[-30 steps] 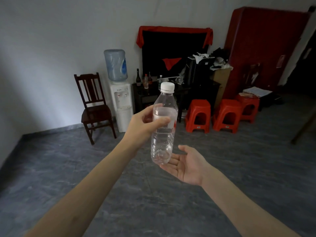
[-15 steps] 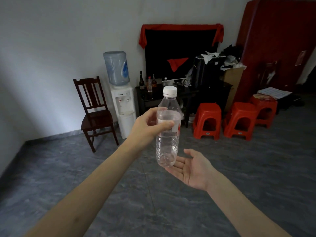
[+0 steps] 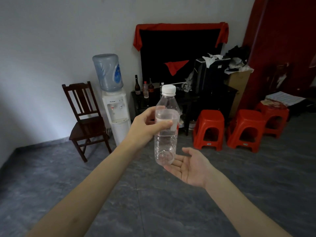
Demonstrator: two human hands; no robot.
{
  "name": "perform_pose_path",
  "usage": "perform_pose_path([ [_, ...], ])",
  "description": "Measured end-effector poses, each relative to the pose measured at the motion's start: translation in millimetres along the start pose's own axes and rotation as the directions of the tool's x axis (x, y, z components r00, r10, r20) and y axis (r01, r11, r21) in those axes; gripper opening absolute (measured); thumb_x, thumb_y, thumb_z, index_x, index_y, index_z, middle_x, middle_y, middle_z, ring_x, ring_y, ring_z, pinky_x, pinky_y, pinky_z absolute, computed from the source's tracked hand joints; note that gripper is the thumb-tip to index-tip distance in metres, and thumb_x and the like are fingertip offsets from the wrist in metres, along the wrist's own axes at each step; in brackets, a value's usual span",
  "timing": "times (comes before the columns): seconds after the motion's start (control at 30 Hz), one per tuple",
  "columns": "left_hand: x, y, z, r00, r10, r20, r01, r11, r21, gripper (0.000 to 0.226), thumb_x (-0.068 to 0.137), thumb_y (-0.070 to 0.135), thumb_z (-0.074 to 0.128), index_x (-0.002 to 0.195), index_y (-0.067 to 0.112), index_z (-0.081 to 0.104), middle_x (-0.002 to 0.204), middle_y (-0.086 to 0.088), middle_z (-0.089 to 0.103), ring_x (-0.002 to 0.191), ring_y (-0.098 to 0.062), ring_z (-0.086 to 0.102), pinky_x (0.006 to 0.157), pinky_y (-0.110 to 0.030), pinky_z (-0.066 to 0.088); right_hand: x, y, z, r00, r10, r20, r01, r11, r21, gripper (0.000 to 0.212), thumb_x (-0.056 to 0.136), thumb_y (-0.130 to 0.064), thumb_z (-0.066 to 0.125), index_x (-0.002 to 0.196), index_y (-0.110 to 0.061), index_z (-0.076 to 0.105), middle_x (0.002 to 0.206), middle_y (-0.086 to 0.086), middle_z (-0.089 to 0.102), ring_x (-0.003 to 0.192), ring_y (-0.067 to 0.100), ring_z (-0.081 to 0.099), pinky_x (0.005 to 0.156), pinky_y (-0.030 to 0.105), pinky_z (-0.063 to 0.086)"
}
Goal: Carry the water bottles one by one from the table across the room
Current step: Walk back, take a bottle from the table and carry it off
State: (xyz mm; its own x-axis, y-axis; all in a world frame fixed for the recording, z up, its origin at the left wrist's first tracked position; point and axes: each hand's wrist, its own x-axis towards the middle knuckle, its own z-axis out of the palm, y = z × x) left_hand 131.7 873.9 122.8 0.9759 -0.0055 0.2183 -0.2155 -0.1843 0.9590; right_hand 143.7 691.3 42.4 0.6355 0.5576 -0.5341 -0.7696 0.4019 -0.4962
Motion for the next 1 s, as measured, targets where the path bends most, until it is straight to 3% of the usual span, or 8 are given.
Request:
perform_pose_path([
  [0.13, 40.3, -14.6, 2.5, 1.000, -0.027, 0.011, 0.027, 0.999, -0.031, 0.063, 0.069, 0.035, 0.085, 0.128, 0.030, 0.063, 0.120, -0.001, 0.073, 0.111, -0.019, 0.070, 0.097, -0.038, 0.058, 29.3, -33.3, -10.2, 1.000, 0.018, -0.004, -0.018, 1.000, 0.022, 0.060, 0.104, -0.037, 0.033, 0.134, 0.011, 0.051, 0.127, 0.030, 0.063, 0.122, 0.040, 0.060, 0.084, 0.044, 0.059],
  [0.5, 173.8, -61.8, -11.1, 1.000, -0.029, 0.003, 0.029, 0.998, -0.059, 0.062, 0.067, 0.028, 0.087, 0.124, 0.032, 0.064, 0.118, -0.001, 0.072, 0.110, -0.019, 0.069, 0.093, -0.033, 0.058, 145.0, -136.6, -3.3, 0.999, 0.025, -0.048, -0.029, 0.995, -0.094, 0.063, 0.105, -0.041, 0.031, 0.129, 0.012, 0.056, 0.126, 0.029, 0.064, 0.122, 0.040, 0.061, 0.089, 0.045, 0.056],
  [0.63, 240.2, -77.9, -29.7, 1.000, -0.013, -0.025, 0.011, 0.996, -0.090, 0.058, 0.066, 0.026, 0.088, 0.120, 0.032, 0.065, 0.115, -0.003, 0.073, 0.107, -0.019, 0.070, 0.092, -0.034, 0.059, 193.5, -189.0, 13.0, 0.999, 0.018, -0.051, -0.026, 0.987, -0.156, 0.063, 0.105, -0.041, 0.032, 0.129, 0.012, 0.057, 0.125, 0.030, 0.065, 0.110, 0.040, 0.067, 0.085, 0.044, 0.057],
  [0.77, 300.5, -91.2, -44.0, 0.999, -0.010, -0.035, 0.006, 0.995, -0.099, 0.064, 0.060, 0.036, 0.090, 0.119, 0.032, 0.065, 0.115, -0.003, 0.073, 0.105, -0.019, 0.070, 0.089, -0.032, 0.059, 239.3, -230.8, 20.8, 0.997, 0.012, -0.071, -0.022, 0.988, -0.151, 0.063, 0.104, -0.041, 0.032, 0.132, 0.011, 0.055, 0.129, 0.029, 0.063, 0.123, 0.041, 0.060, 0.085, 0.046, 0.057],
  [1.0, 377.0, -119.5, -56.7, 0.998, -0.034, -0.051, 0.030, 0.996, -0.086, 0.067, 0.061, 0.040, 0.088, 0.122, 0.030, 0.063, 0.117, -0.002, 0.072, 0.108, -0.019, 0.070, 0.092, -0.034, 0.058, 300.3, -289.7, 16.4, 0.997, 0.044, -0.061, -0.053, 0.986, -0.157, 0.074, 0.104, -0.052, 0.026, 0.130, 0.011, 0.057, 0.127, 0.029, 0.064, 0.120, 0.039, 0.062, 0.091, 0.043, 0.055],
])
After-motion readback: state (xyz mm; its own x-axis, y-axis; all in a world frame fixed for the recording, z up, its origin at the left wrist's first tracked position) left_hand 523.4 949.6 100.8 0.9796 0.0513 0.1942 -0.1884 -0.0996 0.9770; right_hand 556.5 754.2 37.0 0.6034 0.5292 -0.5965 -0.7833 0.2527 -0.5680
